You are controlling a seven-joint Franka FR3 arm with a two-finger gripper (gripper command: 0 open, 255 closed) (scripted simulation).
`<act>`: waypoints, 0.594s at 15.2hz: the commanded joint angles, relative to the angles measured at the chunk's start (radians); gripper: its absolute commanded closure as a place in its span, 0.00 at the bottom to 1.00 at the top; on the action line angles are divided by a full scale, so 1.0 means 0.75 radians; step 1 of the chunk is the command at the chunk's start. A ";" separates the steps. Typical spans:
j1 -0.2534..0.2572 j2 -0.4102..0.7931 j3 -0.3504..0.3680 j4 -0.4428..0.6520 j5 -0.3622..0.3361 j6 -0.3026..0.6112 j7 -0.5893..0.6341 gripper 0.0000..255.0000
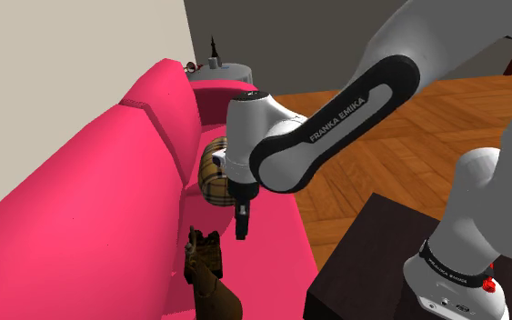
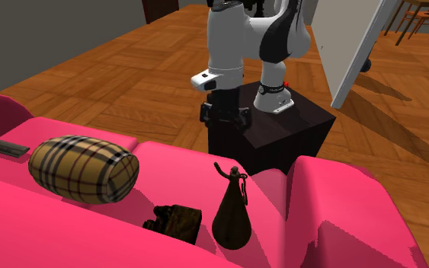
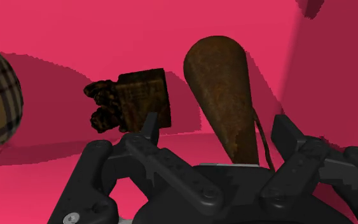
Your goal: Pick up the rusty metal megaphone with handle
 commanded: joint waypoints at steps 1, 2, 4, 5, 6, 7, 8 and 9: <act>0.022 0.071 0.022 0.027 0.003 0.054 -0.025 0.00; 0.033 0.112 0.032 0.046 0.000 0.080 -0.034 0.00; 0.056 0.193 0.052 0.087 -0.010 0.128 -0.051 0.00; 0.068 0.233 0.062 0.109 -0.017 0.151 -0.058 0.00; 0.080 0.274 0.071 0.132 -0.025 0.173 -0.064 0.00; 0.092 0.314 0.079 0.155 -0.035 0.193 -0.070 0.00; 0.105 0.354 0.087 0.180 -0.045 0.213 -0.076 0.00; 0.118 0.394 0.094 0.205 -0.056 0.232 -0.081 0.00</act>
